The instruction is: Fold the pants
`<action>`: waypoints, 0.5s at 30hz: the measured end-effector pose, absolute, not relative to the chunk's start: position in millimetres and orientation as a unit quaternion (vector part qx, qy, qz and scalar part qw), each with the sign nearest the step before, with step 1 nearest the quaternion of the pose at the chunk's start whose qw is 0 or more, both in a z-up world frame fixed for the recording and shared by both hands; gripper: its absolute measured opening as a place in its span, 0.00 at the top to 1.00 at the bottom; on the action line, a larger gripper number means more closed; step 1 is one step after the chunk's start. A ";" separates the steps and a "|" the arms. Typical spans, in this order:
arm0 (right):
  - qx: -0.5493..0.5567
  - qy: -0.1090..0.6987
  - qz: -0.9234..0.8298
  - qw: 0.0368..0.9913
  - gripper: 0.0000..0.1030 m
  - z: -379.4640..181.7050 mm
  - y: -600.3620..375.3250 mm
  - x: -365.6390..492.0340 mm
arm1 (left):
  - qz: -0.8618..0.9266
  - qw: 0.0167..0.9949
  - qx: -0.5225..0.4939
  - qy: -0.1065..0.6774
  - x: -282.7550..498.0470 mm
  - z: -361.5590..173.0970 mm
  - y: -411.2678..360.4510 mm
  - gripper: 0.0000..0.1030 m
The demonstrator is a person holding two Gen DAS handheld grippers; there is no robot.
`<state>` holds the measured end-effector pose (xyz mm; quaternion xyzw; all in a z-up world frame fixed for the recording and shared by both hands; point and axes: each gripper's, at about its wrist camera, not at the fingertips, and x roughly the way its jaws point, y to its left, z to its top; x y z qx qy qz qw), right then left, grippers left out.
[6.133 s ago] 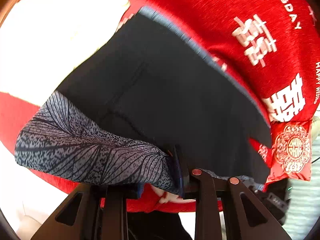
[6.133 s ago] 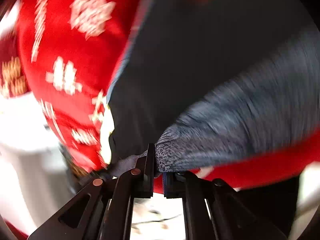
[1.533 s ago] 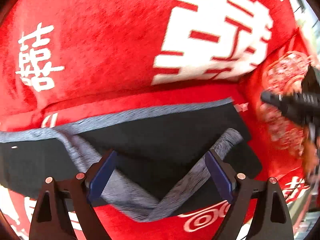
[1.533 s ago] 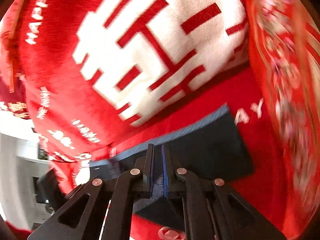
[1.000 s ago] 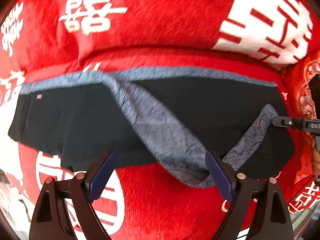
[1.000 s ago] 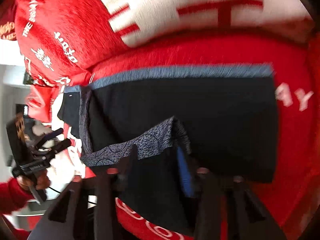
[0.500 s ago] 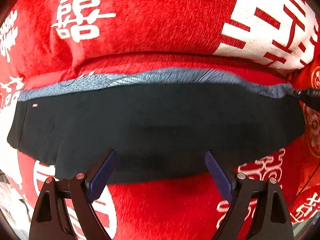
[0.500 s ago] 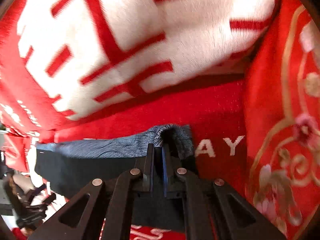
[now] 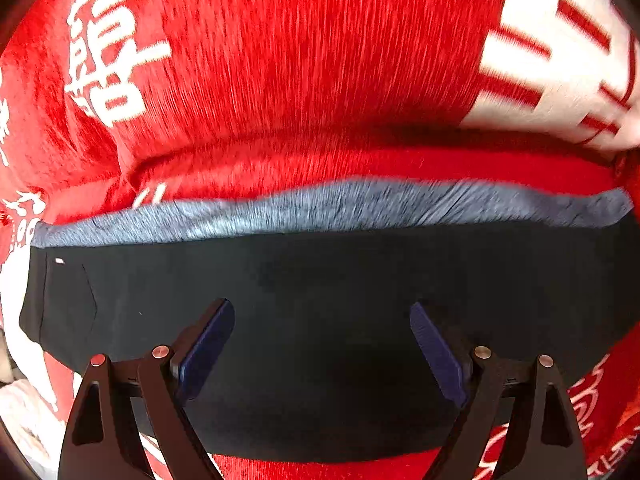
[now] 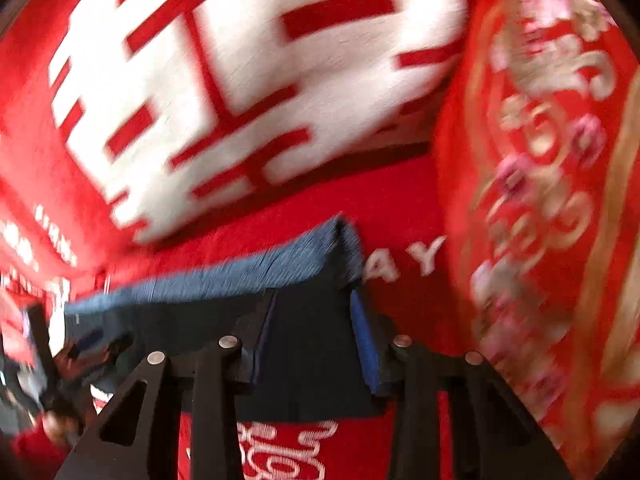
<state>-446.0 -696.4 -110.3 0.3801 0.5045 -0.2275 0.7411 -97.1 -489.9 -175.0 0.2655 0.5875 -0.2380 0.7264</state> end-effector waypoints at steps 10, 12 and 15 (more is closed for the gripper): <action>0.388 0.538 -0.298 0.687 0.52 -151.7 -687.6 -499.0 | -0.199 0.721 0.262 0.611 -84.7 -179.3 -436.6 0.08; 0.388 0.525 -0.290 0.699 0.52 -137.8 -677.5 -508.8 | -0.184 0.722 0.245 0.620 -77.6 -174.8 -417.8 0.08; 0.392 0.517 -0.281 0.707 0.44 -126.2 -655.9 -512.1 | -0.159 0.727 0.221 0.630 -66.4 -165.1 -386.2 0.08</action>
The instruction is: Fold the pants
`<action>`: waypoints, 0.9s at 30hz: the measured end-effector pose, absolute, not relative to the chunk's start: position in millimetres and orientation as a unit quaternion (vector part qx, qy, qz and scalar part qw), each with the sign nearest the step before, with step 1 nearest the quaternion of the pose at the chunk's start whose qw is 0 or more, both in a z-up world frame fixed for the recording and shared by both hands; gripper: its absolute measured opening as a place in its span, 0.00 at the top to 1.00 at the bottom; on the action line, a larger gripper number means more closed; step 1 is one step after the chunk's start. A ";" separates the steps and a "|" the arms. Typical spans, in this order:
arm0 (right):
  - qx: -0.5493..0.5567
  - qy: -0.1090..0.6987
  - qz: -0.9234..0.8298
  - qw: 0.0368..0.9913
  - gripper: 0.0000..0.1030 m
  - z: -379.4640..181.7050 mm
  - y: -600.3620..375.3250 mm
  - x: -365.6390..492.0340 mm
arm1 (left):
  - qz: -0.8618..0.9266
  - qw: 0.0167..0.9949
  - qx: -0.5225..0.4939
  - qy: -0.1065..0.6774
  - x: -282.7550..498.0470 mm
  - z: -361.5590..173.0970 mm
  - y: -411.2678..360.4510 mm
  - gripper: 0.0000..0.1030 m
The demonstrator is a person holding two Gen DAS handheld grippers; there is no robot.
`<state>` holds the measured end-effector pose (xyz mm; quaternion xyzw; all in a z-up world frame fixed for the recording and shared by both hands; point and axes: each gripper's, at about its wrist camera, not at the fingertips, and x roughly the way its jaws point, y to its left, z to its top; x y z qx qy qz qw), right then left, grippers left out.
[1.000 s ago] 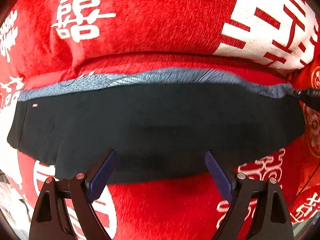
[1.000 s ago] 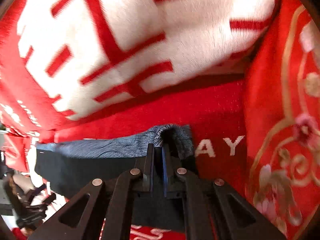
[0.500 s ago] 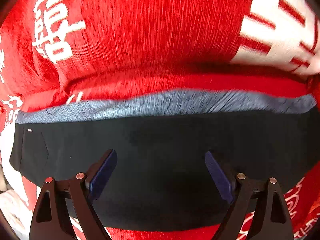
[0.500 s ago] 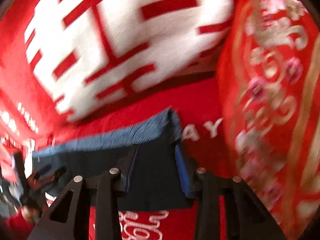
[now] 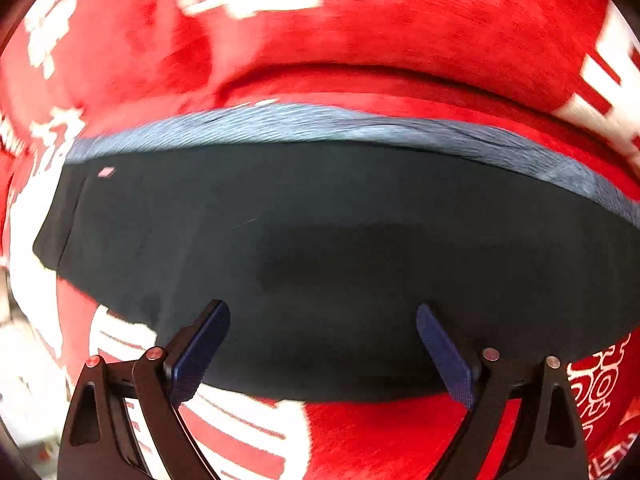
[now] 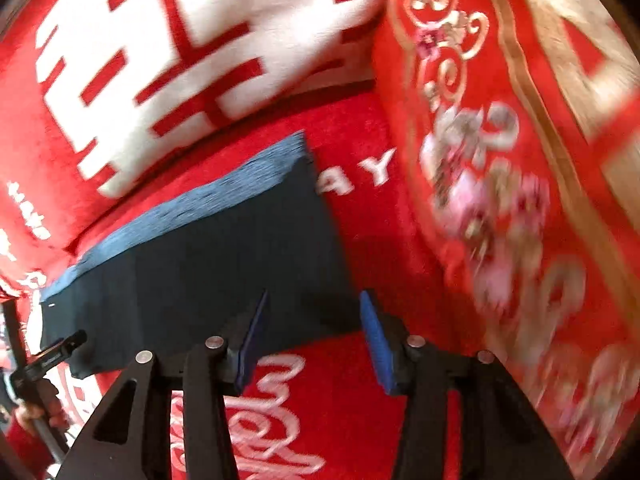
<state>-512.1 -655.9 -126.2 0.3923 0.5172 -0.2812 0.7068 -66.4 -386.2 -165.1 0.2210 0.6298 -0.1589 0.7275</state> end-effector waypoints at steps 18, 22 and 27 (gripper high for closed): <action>0.414 0.497 -0.170 0.743 0.49 -110.8 -486.7 -372.6 | -0.194 0.763 0.228 0.573 44.6 -165.0 -309.8 0.08; 0.390 0.484 -0.189 0.760 0.63 -124.6 -497.9 -290.7 | -0.218 0.764 0.241 0.557 69.1 -188.8 -336.1 0.08; 0.330 0.533 -0.216 0.749 0.84 -161.3 -498.3 -253.7 | -0.241 0.760 0.250 0.549 69.3 -215.6 -337.7 0.04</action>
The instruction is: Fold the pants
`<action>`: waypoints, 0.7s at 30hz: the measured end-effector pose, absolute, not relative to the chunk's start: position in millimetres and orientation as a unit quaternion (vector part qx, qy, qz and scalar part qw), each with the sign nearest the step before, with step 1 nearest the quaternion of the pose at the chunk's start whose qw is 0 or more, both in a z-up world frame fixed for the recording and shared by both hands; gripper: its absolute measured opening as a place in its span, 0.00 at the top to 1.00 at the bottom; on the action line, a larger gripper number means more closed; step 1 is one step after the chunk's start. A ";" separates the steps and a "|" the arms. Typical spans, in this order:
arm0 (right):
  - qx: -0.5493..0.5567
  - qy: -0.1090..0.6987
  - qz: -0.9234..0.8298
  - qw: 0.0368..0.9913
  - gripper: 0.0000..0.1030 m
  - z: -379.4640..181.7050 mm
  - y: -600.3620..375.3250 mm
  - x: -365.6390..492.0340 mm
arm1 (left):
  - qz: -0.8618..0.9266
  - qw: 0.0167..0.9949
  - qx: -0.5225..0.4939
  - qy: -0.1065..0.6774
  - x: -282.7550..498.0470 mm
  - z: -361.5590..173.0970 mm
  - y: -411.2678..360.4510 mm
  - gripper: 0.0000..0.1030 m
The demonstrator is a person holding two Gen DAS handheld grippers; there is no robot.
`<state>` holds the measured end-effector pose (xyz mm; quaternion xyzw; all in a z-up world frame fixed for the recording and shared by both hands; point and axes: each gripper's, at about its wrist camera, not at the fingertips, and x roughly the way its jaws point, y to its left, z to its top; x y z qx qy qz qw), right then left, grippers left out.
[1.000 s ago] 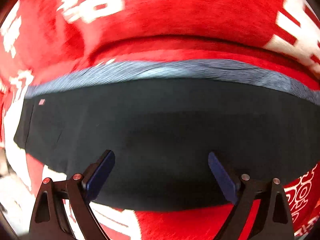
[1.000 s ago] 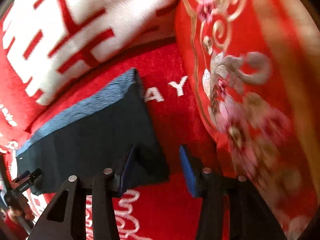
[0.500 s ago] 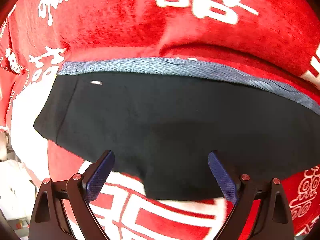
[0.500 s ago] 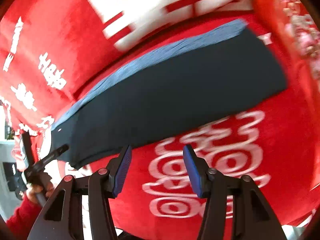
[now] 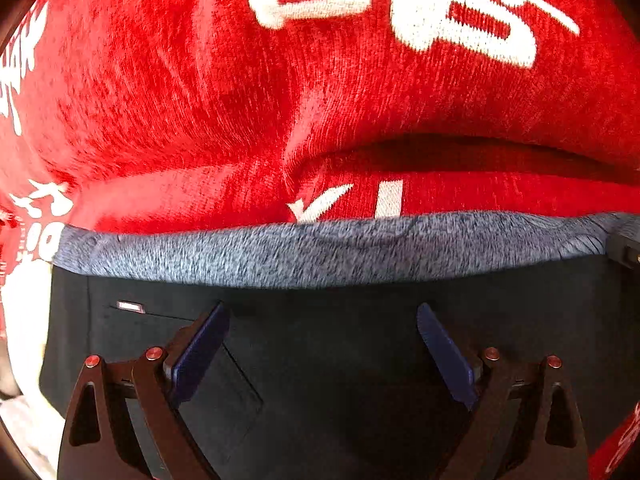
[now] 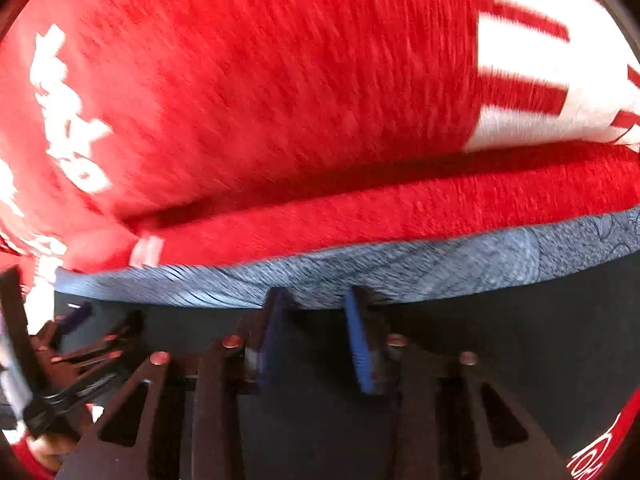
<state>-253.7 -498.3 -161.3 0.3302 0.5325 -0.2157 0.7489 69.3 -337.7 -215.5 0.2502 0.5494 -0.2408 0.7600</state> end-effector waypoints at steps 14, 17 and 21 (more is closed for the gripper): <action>0.617 0.452 0.002 0.644 0.58 -152.2 -397.4 -333.5 | -0.203 0.735 0.199 0.615 93.6 -200.5 -224.2 0.03; 0.639 0.445 0.009 0.627 0.58 -171.9 -365.0 -330.3 | -0.208 0.732 0.209 0.614 86.2 -204.9 -216.8 0.03; 0.650 0.438 -0.004 0.620 0.58 -188.2 -355.8 -329.4 | -0.226 0.728 0.220 0.609 78.4 -206.3 -216.1 0.03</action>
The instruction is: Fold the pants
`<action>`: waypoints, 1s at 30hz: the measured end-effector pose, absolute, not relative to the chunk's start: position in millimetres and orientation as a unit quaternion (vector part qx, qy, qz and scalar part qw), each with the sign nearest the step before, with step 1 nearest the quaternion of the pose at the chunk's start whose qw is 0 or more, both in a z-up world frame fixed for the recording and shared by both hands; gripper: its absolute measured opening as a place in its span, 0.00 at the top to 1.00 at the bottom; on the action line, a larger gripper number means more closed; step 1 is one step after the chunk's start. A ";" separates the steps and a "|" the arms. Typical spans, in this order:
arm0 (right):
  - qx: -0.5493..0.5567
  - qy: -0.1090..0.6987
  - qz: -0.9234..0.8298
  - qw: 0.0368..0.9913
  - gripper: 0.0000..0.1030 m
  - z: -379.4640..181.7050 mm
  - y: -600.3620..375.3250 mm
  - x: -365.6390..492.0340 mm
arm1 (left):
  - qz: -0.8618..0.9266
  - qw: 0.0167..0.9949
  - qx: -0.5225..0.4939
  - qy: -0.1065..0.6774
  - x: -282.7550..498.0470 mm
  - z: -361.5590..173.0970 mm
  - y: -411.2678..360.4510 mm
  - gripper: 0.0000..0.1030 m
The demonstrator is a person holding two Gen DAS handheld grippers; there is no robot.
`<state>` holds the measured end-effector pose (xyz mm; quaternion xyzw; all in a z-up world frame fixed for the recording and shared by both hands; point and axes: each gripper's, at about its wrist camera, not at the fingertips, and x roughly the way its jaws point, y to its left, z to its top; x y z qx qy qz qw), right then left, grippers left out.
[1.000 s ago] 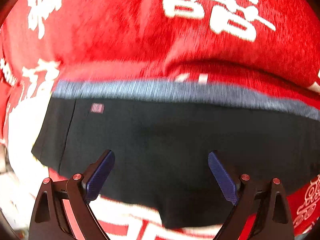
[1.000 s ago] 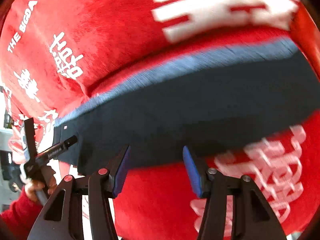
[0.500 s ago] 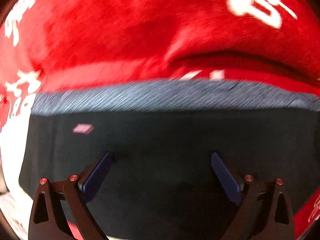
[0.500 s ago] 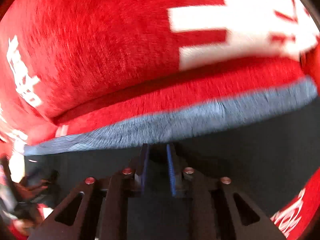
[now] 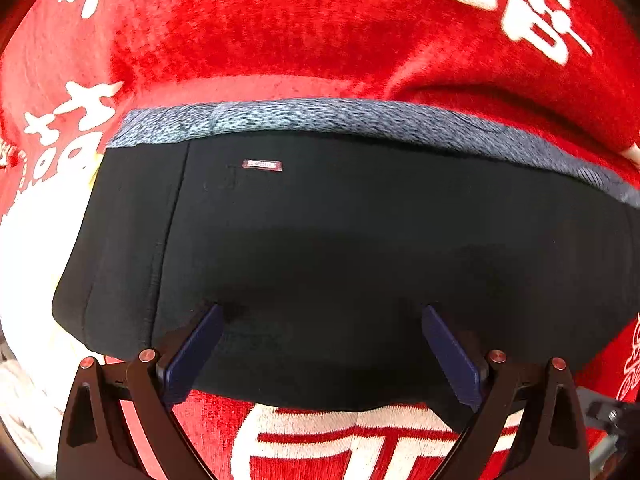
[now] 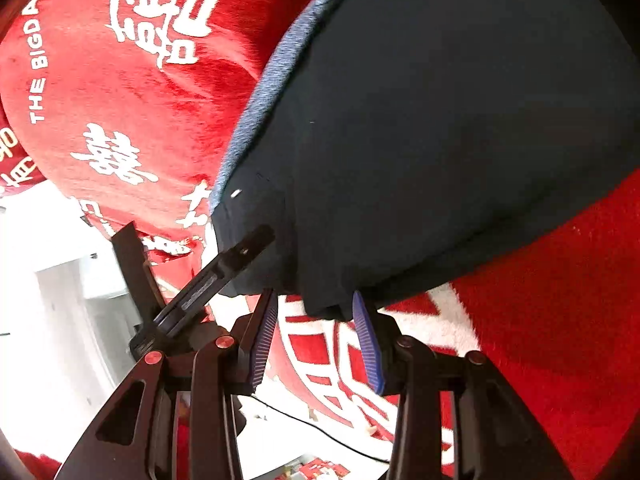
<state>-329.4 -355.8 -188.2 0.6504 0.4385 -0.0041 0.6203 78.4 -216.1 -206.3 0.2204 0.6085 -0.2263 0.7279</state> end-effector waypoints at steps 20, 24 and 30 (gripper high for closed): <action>0.568 0.482 -0.083 0.661 0.94 -179.5 -340.8 -329.9 | -0.274 0.706 0.279 0.591 10.9 -216.6 -259.0 0.03; 0.557 0.493 -0.080 0.663 0.93 -174.6 -339.8 -341.5 | -0.273 0.720 0.272 0.577 5.4 -214.9 -256.4 0.03; 0.479 0.508 -0.115 0.706 0.86 -130.3 -366.4 -351.9 | -0.269 0.726 0.304 0.555 3.3 -216.2 -266.0 0.03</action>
